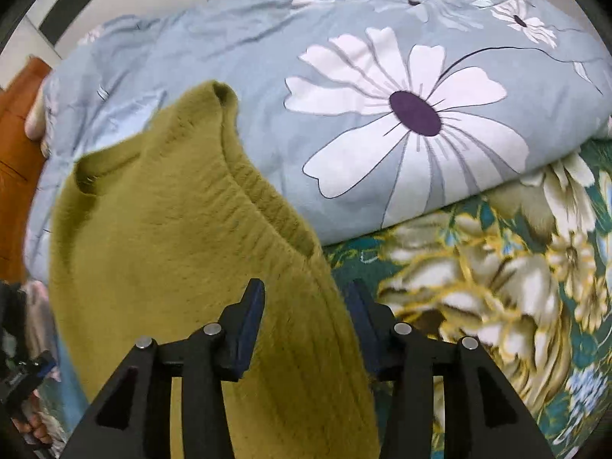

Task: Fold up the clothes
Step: 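Smooth the sweater's collar and body flat with both grippers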

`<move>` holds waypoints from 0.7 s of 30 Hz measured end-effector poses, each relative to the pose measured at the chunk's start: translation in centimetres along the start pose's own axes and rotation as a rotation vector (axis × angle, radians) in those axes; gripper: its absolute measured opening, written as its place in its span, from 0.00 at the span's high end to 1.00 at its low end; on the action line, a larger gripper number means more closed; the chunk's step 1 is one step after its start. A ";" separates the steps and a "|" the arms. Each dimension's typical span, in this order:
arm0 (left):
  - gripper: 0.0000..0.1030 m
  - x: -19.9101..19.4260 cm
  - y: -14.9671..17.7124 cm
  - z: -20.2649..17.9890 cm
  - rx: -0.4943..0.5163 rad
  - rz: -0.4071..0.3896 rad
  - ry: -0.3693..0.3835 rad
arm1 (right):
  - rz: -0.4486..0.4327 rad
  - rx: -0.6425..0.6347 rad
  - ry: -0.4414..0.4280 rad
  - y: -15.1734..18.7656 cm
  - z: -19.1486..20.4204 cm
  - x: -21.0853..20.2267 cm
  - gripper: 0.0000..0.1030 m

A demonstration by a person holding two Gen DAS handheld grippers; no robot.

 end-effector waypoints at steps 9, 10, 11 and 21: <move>0.47 1.4 0.2 0.8 -0.062 0.016 -0.012 | 0.042 -0.040 0.036 1.7 -0.1 1.0 0.86; 0.47 1.4 0.2 0.8 -0.062 0.015 -0.010 | 0.038 -0.061 0.032 1.7 0.0 0.6 0.87; 0.47 1.4 0.2 0.7 -0.061 0.013 -0.008 | 0.034 -0.083 0.027 1.6 0.1 0.3 0.87; 0.47 1.3 -2.4 -1.4 0.016 -0.024 0.047 | 0.026 0.040 0.040 1.0 -4.4 0.8 0.90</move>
Point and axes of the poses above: each gripper's, at about its wrist camera, not at the fingertips, and x roughly the way its jaws point, z to its left, y to its underside, the point moved 6 cm from there along x, roughly the way its jaws point, and after that the axes turned 14 degrees about -z, right-handed, at the moved point
